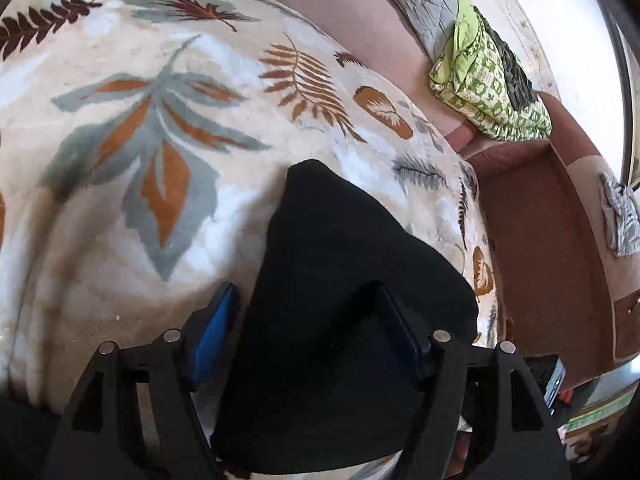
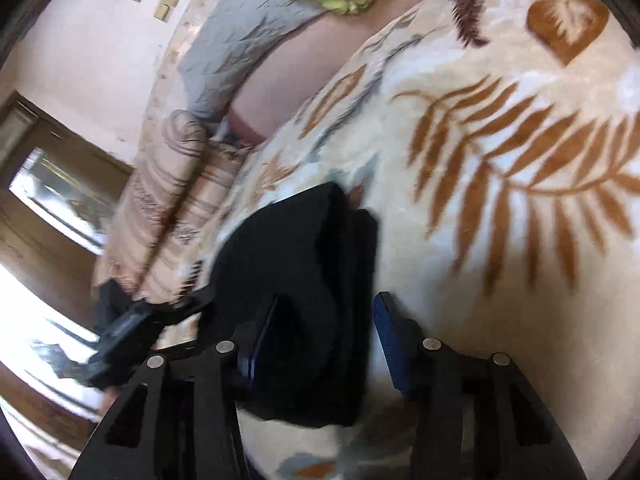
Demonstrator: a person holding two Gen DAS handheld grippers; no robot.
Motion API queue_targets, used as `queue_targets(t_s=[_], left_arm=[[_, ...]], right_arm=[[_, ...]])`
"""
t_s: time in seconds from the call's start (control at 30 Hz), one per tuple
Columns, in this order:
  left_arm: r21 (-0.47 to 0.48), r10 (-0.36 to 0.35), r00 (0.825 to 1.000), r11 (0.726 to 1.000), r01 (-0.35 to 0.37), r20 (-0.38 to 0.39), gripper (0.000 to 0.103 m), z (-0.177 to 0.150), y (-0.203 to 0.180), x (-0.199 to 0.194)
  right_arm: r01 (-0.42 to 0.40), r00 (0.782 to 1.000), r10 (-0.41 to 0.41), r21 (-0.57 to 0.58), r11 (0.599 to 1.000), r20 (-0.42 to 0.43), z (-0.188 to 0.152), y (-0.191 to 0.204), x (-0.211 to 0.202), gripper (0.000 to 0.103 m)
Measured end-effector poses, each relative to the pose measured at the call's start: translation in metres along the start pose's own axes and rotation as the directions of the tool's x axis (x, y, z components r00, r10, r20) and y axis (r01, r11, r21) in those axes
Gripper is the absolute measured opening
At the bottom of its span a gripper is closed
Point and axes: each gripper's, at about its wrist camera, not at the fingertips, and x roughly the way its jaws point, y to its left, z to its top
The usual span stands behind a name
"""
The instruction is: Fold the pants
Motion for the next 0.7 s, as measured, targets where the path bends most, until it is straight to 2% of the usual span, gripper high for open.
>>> queue_targets(t_s=[0.1,0.13,0.17,0.2,0.27,0.33,0.37,0.4,0.43,0.47,0.5,0.6,0.7], left_arm=[[-0.027,-0.028,1.0,0.999,0.028,-0.005,0.073,0.002,0.004,0.001],[-0.029,-0.033,0.999,0.999,0.033,-0.004,0.075,0.002,0.004,-0.001],[-0.027,-0.039,0.999,0.999,0.039,-0.005,0.079,0.002,0.003,0.0],[-0.018,-0.042,0.999,0.999,0.042,-0.006,0.085,0.002,0.001,0.002],[0.011,-0.026,1.0,1.0,0.026,0.0,0.087,0.0,-0.005,0.004],[0.044,-0.012,1.0,0.999,0.012,0.008,0.087,-0.004,-0.009,0.004],[0.047,-0.014,1.0,0.999,0.014,0.009,0.073,-0.003,-0.009,0.003],[0.05,-0.018,1.0,0.999,0.018,0.003,0.051,-0.004,-0.01,0.002],[0.052,-0.009,1.0,0.999,0.009,-0.002,0.045,-0.005,-0.01,0.001],[0.049,-0.014,1.0,0.999,0.014,0.006,0.033,-0.005,-0.009,-0.001],[0.057,-0.016,1.0,0.998,0.015,0.017,0.026,-0.005,-0.012,-0.005],[0.098,-0.009,0.999,0.995,0.005,0.041,0.023,-0.004,-0.029,-0.015],[0.16,-0.035,0.997,0.987,0.025,0.063,0.023,0.011,-0.06,-0.021]], right_arm=[[-0.083,0.996,0.084,0.052,0.995,-0.015,-0.007,-0.004,-0.002,0.049],[-0.081,0.997,0.081,0.061,0.995,-0.012,-0.008,-0.005,-0.002,0.04],[-0.048,0.999,0.049,0.059,0.997,-0.014,-0.007,-0.006,0.0,0.037],[-0.023,0.999,0.024,0.055,0.998,-0.022,-0.007,-0.007,0.005,0.037],[-0.015,1.0,0.016,0.045,0.999,-0.009,-0.008,-0.001,0.005,0.041],[-0.012,1.0,0.012,0.02,1.0,-0.005,-0.01,0.004,0.004,0.039],[-0.018,1.0,0.018,0.028,0.999,0.0,-0.01,0.003,0.004,0.036],[-0.025,1.0,0.025,0.032,0.999,0.002,-0.009,0.002,0.003,0.035],[-0.023,1.0,0.023,0.033,0.999,0.002,-0.008,0.003,0.004,0.032],[-0.017,1.0,0.017,0.027,0.999,0.003,-0.008,0.005,0.003,0.03],[-0.015,1.0,0.015,0.019,1.0,0.008,-0.008,0.006,0.002,0.029],[-0.012,1.0,0.012,-0.015,1.0,0.026,-0.003,0.016,-0.011,0.028],[-0.023,0.999,0.024,-0.016,1.0,0.045,0.021,0.024,-0.026,0.028]])
